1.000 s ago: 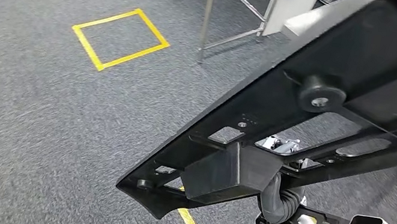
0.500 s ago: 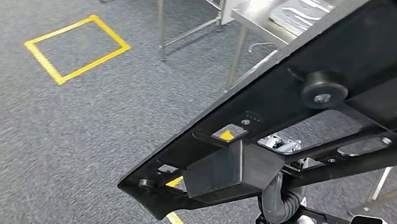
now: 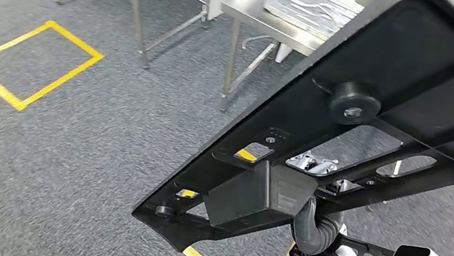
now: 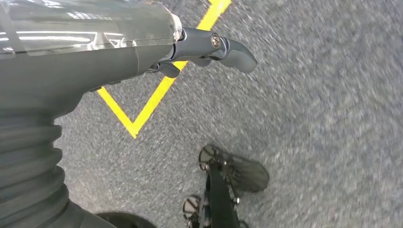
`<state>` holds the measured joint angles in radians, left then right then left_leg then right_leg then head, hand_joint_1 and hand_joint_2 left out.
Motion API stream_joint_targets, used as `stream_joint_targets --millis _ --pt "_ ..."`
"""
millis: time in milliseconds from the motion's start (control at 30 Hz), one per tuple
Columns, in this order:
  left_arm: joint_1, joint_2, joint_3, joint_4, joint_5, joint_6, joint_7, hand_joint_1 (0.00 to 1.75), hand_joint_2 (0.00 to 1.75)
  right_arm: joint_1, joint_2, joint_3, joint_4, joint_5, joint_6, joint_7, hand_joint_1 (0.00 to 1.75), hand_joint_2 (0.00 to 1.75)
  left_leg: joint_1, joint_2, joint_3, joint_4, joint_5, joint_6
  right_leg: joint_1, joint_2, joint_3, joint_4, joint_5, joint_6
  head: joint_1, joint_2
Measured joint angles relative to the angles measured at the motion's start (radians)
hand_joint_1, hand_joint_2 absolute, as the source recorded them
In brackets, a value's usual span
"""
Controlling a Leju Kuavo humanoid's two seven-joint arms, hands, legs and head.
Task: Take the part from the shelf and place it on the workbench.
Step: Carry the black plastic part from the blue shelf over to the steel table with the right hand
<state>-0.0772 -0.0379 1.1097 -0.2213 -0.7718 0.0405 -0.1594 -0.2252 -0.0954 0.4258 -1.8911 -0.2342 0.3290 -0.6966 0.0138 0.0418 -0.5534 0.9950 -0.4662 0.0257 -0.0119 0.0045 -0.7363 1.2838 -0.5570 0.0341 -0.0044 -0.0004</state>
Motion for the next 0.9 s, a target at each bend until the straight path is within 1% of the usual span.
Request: stream_joint_targets --millis 33,67,100,133,167,200,233,267,300,333,367,400,433,467,500,533,567,600,633,667,733,767,800,833,867,900 --pt "-0.001 0.0 0.0 0.0 0.0 0.001 0.001 0.0 1.75 0.0 0.0 0.001 0.001 -0.001 -0.002 0.0 1.75 1.75 0.0 0.012 0.003 0.0 -0.002 -0.002 -0.001 -0.007 0.024 -0.046 0.029 -0.001 0.0 0.0" --pt "-0.002 0.0 0.0 0.0 0.0 0.002 0.002 0.0 1.75 -0.001 0.0 0.002 0.001 -0.001 -0.003 0.0 1.75 1.75 -0.001 0.023 0.006 0.0 -0.005 -0.004 0.0 -0.023 0.063 -0.118 0.064 -0.004 0.0 0.0" --pt "-0.003 -0.001 0.001 0.0 -0.001 0.003 0.003 0.0 1.75 -0.001 0.0 0.003 0.001 -0.002 -0.004 0.0 1.75 1.75 -0.003 0.032 0.01 0.001 -0.008 -0.008 0.005 -0.047 0.102 -0.19 0.09 -0.009 0.0 0.0" --pt "-0.003 -0.001 0.001 0.0 -0.001 0.004 0.003 0.0 1.75 -0.002 0.0 0.003 0.001 -0.002 -0.005 0.0 1.75 1.75 -0.005 0.042 0.014 0.001 -0.012 -0.013 0.01 -0.065 0.13 -0.243 0.106 -0.014 0.0 0.0" --pt "-0.003 -0.001 0.001 0.0 -0.001 0.005 0.003 0.0 1.75 -0.003 0.0 0.004 0.001 -0.002 -0.005 -0.001 1.75 1.75 -0.008 0.051 0.016 0.002 -0.015 -0.018 0.014 -0.075 0.143 -0.272 0.111 -0.02 0.0 0.0" --pt "-0.003 -0.001 0.001 0.0 -0.001 0.006 0.004 0.0 1.75 -0.003 0.0 0.004 0.001 -0.003 -0.005 -0.001 1.75 1.75 -0.01 0.061 0.018 0.001 -0.017 -0.024 0.018 -0.072 0.144 -0.279 0.109 -0.025 0.0 0.0" --pt "-0.005 -0.001 0.002 0.0 -0.001 0.007 0.004 0.0 1.75 -0.003 0.0 0.005 0.001 -0.003 -0.005 -0.001 1.75 1.75 -0.01 0.071 0.021 0.0 -0.019 -0.029 0.018 -0.058 0.142 -0.28 0.111 -0.03 0.0 0.0" --pt "-0.007 -0.001 0.002 0.0 -0.001 0.007 0.004 0.0 1.75 -0.003 0.0 0.005 0.001 -0.003 -0.005 -0.001 1.75 1.75 -0.008 0.07 0.024 0.002 -0.023 -0.035 0.016 -0.047 0.143 -0.283 0.113 -0.035 0.0 0.0" --pt "-0.009 -0.001 0.002 0.0 -0.001 0.007 0.003 0.0 1.75 -0.004 0.0 0.005 0.001 -0.003 -0.005 -0.001 1.75 1.75 -0.006 0.054 0.021 0.013 -0.033 -0.041 0.013 -0.035 0.146 -0.287 0.115 -0.041 0.0 0.0" --pt "-0.01 -0.001 0.002 0.0 -0.002 0.007 0.003 0.0 1.75 -0.006 0.0 0.006 0.001 -0.003 -0.006 0.0 1.75 1.75 -0.004 0.03 0.01 0.043 -0.053 -0.045 0.009 -0.025 0.148 -0.291 0.117 -0.047 0.0 0.0" --pt "-0.009 -0.001 0.003 0.0 -0.002 0.006 0.003 0.0 1.75 -0.008 0.0 0.008 0.001 -0.003 -0.007 0.0 1.75 1.75 -0.001 0.001 -0.014 0.096 -0.083 -0.048 0.007 -0.015 0.15 -0.293 0.119 -0.052 0.0 0.0" --pt "-0.007 -0.002 0.003 0.0 -0.002 0.006 0.002 0.0 1.75 -0.01 0.0 0.011 0.002 -0.003 -0.008 0.0 1.75 1.75 0.0 -0.019 -0.047 0.164 -0.115 -0.05 0.008 -0.004 0.15 -0.293 0.119 -0.056 0.0 0.0" --pt "-0.003 -0.002 0.004 0.0 -0.003 0.006 0.002 0.0 1.75 -0.01 0.0 0.013 0.003 -0.003 -0.01 0.001 1.75 1.75 0.0 -0.028 -0.081 0.229 -0.139 -0.052 0.009 0.007 0.15 -0.292 0.119 -0.059 0.0 0.0" --pt "0.0 -0.002 0.005 0.0 -0.003 0.006 0.002 0.0 1.75 -0.01 0.0 0.016 0.004 -0.003 -0.014 0.002 1.75 1.75 0.0 -0.031 -0.107 0.274 -0.148 -0.053 0.01 0.018 0.15 -0.291 0.118 -0.06 0.0 0.0" --pt "0.001 -0.002 0.006 0.0 -0.003 0.005 0.002 0.0 1.75 -0.01 0.0 0.017 0.005 -0.002 -0.019 0.003 1.75 1.75 0.0 -0.032 -0.117 0.282 -0.137 -0.054 0.01 0.028 0.15 -0.289 0.117 -0.06 0.0 0.0" --pt "0.001 -0.002 0.007 0.0 -0.003 0.004 0.001 0.0 1.75 -0.009 0.0 0.018 0.006 -0.002 -0.025 0.004 1.75 1.75 0.0 -0.033 -0.108 0.252 -0.107 -0.053 0.01 0.036 0.151 -0.286 0.116 -0.059 0.0 0.0" --pt "0.0 -0.002 0.008 0.0 -0.003 0.003 -0.001 0.0 1.75 -0.009 0.0 0.019 0.007 -0.001 -0.031 0.006 1.75 1.75 0.0 -0.034 -0.084 0.189 -0.066 -0.051 0.009 0.043 0.152 -0.283 0.113 -0.057 0.0 0.0" --pt "-0.002 -0.002 0.008 0.0 -0.003 0.002 -0.002 0.0 1.75 -0.009 0.0 0.02 0.007 0.0 -0.035 0.007 1.75 1.75 0.0 -0.037 -0.054 0.121 -0.035 -0.047 0.009 0.048 0.154 -0.281 0.111 -0.054 0.0 0.0" --pt "-0.004 -0.002 0.009 0.0 -0.003 0.001 -0.004 0.0 1.75 -0.01 -0.001 0.02 0.007 0.001 -0.038 0.008 1.75 1.75 -0.001 -0.04 -0.029 0.063 -0.013 -0.042 0.011 0.051 0.154 -0.278 0.108 -0.049 0.0 0.0" --pt "-0.006 -0.002 0.009 0.0 -0.004 0.001 -0.005 0.0 1.75 -0.01 -0.002 0.02 0.007 0.001 -0.041 0.007 1.75 1.75 -0.002 -0.043 -0.015 0.028 -0.003 -0.036 0.012 0.053 0.154 -0.276 0.107 -0.045 0.0 0.0" --pt "-0.007 -0.002 0.009 0.0 -0.005 0.002 -0.008 0.0 1.75 -0.011 -0.004 0.021 0.007 0.002 -0.044 0.005 1.75 1.75 -0.006 -0.045 -0.011 0.014 -0.002 -0.024 0.012 0.055 0.152 -0.277 0.107 -0.033 0.0 0.0" --pt "-0.007 -0.002 0.01 0.0 -0.005 0.002 -0.01 0.0 1.75 -0.011 -0.005 0.022 0.007 0.002 -0.047 0.004 1.75 1.75 -0.004 -0.044 -0.01 0.012 0.0 -0.017 0.012 0.054 0.152 -0.277 0.106 -0.028 0.0 0.0" --pt "-0.007 -0.002 0.01 0.0 -0.006 0.002 -0.012 0.0 1.75 -0.012 -0.007 0.023 0.007 0.001 -0.05 0.003 1.75 1.75 -0.003 -0.042 -0.009 0.008 0.003 -0.01 0.011 0.047 0.149 -0.27 0.099 -0.023 0.0 0.0" --pt "-0.008 -0.002 0.01 0.0 -0.006 0.002 -0.015 0.0 1.75 -0.013 -0.009 0.024 0.007 0.001 -0.054 0.002 1.75 1.75 -0.002 -0.041 -0.007 0.004 0.005 -0.004 0.011 0.036 0.138 -0.246 0.083 -0.019 0.0 0.0" --pt "-0.008 -0.002 0.01 0.0 -0.007 0.001 -0.017 0.0 1.75 -0.014 -0.011 0.025 0.007 0.001 -0.057 0.002 1.75 1.75 0.0 -0.038 -0.007 0.001 0.006 0.001 0.009 0.024 0.117 -0.2 0.057 -0.015 0.0 0.0" --pt "-0.007 -0.002 0.01 0.0 -0.007 0.001 -0.02 0.0 1.75 -0.015 -0.013 0.026 0.007 0.001 -0.059 0.001 1.75 1.75 -0.001 -0.036 -0.007 0.0 0.005 0.004 0.007 0.014 0.085 -0.134 0.024 -0.011 0.0 0.0"
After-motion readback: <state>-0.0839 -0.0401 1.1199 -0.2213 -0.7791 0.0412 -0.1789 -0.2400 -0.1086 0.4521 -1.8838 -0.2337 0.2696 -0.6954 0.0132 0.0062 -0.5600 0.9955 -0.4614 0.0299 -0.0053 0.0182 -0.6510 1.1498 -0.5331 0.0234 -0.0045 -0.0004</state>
